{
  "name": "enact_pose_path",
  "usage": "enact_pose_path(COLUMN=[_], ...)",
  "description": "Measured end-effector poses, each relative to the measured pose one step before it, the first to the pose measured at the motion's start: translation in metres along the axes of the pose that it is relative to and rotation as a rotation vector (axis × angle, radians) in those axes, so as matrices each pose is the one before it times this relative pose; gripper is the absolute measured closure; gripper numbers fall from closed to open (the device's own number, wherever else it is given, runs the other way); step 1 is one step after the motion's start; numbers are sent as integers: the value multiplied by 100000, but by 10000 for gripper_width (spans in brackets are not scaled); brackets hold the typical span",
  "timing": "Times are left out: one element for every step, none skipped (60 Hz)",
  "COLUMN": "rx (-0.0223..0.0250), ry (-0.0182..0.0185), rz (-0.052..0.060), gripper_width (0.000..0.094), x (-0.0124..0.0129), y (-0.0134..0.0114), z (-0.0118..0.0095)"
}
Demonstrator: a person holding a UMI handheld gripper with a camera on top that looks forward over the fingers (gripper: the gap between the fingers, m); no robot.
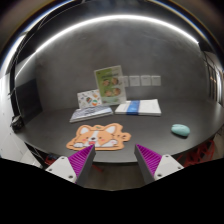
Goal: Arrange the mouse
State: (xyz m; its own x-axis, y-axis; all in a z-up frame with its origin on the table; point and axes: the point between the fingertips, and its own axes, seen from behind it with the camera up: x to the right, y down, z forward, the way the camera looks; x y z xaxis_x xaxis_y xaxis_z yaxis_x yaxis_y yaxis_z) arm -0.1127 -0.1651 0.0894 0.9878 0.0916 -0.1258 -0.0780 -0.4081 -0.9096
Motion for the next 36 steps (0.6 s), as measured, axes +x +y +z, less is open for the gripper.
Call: enact_pose_path(rx=[16, 188, 326, 350, 124, -91, -277, -302, -200, 25, 60, 192, 393, 491, 349, 60, -119, -60, 46, 90, 180, -169, -497, -595, -444, -417, -457, -500, -393, -376, -485, -795, -852, 787, 1714, 166], ry=[769, 637, 469, 368, 525, 621, 664, 767, 807, 914, 1039, 1214, 1174, 840, 1240, 1368, 1589, 1700, 1934, 2100, 2071, 1917, 1603, 1282, 891, 522, 208, -45, -180, -151, -62, -75, 109, -355, -37, 427], rz=[248, 135, 52, 58, 136, 158, 9, -94, -198, -315, -434, -529, -666, -722, -868, -996, -1182, -1331, -1366, -1256, -1184, -1090, -945, -701, -521, -376, -244, 16, 195, 223, 151, 18, -38, 192, 833, 328], gripper_width=[112, 111, 111, 113, 111, 111, 111, 111, 111, 111, 110, 110, 110, 110, 111, 112, 114, 113, 112, 111, 111, 113, 113, 114, 115, 114, 115, 117, 117, 117, 125, 129, 112, 83, 125, 126], x=[250, 167, 67, 74, 130, 152, 151, 146, 108, 89, -19, 150, 112, 202, 69, 158, 35, 190, 170, 173, 84, 37, -41, -133, -296, -319, -575, -361, -433, -478, -606, -566, -488, -640, -591, -497], y=[-17, 4, -26, 26, 39, 120, 143, 159, 141, 100, 89, 60, 42, 95, 200, 352, 233, 235, 283, 198, 152, 240, 317, 344, 284, 258, 373, 229, 340, 253, 210, 265, 221, -240, -491, -160], z=[-33, 6, 52, 80, 111, 115, 150, 236, 243, 245, 439, 266, 328, 451, 446, 420, 408, 400, 486, 469, 514, 507, 453, 453, 636, 627, 545, 398, 635, 535, 510, 499, 385, 367, 386, 343])
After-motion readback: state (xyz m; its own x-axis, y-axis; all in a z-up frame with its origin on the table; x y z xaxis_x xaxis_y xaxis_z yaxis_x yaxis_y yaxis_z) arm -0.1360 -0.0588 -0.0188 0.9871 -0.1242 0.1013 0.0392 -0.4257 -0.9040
